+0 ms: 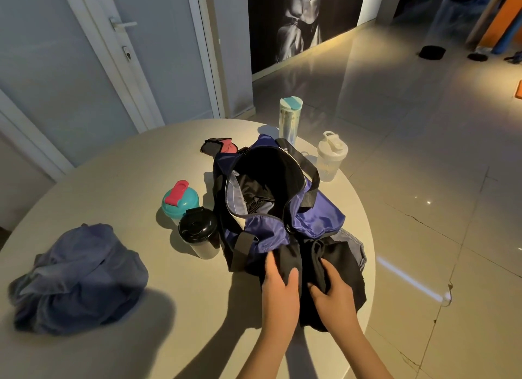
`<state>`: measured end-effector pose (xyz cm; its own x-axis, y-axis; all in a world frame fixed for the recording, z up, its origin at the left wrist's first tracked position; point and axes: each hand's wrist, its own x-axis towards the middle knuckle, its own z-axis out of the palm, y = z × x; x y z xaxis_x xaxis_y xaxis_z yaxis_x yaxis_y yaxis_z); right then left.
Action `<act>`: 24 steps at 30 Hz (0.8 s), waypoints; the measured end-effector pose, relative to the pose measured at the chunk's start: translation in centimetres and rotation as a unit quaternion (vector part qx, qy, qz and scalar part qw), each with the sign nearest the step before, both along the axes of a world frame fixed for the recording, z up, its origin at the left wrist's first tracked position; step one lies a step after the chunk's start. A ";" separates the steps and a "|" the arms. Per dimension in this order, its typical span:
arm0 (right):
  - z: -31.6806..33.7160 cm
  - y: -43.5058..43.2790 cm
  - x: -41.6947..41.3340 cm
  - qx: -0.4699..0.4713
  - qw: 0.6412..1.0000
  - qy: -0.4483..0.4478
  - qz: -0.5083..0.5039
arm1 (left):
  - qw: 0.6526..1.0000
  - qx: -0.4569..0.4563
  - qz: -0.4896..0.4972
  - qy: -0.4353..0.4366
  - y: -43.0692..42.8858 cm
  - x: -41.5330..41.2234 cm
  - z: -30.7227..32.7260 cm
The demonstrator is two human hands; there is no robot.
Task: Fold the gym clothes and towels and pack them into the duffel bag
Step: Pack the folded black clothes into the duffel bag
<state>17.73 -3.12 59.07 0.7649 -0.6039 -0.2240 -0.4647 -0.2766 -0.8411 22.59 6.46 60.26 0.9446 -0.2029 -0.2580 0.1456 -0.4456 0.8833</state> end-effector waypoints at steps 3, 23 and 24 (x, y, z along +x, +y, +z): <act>1.6 0.6 0.6 0.026 0.998 -0.058 0.021 | 0.994 -0.067 0.046 0.077 -0.1 0.8 2.3; 10.1 -2.7 13.2 -0.106 0.983 -0.119 0.089 | 0.975 -0.199 0.018 0.094 -0.7 13.7 9.9; 10.2 -3.0 13.9 -0.104 0.983 -0.124 0.091 | 0.993 -0.117 0.018 0.014 -0.4 14.8 9.3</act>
